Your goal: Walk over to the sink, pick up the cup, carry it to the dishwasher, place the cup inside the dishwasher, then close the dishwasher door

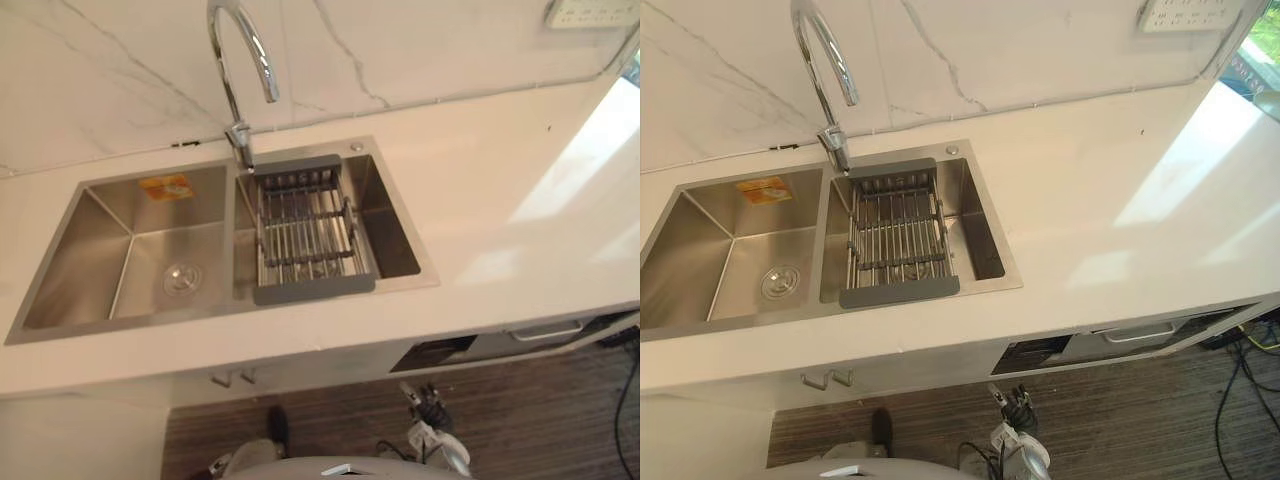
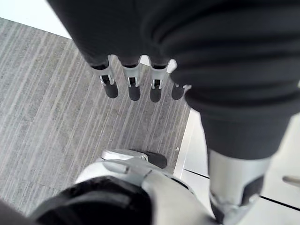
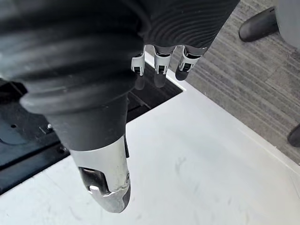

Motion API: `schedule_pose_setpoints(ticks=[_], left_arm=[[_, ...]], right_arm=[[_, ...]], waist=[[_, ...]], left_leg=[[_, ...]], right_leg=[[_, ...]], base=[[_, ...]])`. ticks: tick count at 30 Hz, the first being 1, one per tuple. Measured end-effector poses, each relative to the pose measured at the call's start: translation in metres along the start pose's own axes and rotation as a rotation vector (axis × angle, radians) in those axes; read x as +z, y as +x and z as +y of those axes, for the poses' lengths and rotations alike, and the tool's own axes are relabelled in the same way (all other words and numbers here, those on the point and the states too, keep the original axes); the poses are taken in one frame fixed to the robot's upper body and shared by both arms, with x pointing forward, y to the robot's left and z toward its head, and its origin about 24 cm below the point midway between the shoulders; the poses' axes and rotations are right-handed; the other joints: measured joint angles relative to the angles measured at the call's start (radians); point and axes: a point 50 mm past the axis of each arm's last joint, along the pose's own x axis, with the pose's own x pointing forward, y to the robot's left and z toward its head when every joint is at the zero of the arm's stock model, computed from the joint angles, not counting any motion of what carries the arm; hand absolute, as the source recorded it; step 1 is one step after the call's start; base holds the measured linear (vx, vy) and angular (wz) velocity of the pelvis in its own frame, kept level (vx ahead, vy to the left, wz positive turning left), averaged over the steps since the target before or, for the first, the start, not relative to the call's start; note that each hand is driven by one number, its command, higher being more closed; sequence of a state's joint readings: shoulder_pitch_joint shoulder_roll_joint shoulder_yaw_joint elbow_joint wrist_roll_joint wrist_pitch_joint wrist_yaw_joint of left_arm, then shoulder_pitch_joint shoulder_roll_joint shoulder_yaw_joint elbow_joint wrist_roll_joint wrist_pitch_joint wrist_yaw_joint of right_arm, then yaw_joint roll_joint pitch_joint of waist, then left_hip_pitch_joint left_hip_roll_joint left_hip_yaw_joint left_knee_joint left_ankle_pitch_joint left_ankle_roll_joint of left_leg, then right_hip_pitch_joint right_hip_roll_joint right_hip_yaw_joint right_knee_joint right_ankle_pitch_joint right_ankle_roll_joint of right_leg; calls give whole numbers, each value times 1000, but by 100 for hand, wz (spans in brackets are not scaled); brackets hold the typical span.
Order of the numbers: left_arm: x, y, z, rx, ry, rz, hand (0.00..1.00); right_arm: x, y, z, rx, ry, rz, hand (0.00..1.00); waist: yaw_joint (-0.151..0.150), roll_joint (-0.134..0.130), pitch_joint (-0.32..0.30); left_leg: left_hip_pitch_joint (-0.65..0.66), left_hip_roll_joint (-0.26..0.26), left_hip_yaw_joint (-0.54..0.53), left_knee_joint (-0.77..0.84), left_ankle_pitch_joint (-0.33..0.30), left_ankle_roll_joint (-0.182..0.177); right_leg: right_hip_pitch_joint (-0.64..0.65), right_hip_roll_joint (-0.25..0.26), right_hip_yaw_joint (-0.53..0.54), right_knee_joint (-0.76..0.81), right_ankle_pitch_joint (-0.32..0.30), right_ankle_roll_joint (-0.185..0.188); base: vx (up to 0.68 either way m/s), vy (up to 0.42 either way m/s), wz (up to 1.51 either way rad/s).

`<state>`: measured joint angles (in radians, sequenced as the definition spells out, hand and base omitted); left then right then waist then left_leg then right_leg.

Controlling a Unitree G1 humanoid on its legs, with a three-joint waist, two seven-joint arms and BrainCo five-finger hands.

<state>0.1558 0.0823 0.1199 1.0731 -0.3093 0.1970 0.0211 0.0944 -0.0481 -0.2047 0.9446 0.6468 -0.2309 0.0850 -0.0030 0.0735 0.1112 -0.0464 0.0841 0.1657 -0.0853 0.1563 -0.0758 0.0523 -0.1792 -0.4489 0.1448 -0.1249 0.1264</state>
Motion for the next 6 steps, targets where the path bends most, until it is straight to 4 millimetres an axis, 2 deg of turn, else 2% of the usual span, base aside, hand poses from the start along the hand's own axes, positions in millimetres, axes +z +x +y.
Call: schedule_pose_setpoints(ticks=[6], left_arm=[[12, -1, 2, -86, -64, -107, 0]], right_arm=[[-13, -2, -8, -40, 21, 75, 0]], waist=[[6, -35, -6]], left_leg=[[29, 7, 3, -1, -9, -11]], right_leg=[[46, 22, -2, -45, 11, -5]], base=[[35, -36, -3]])
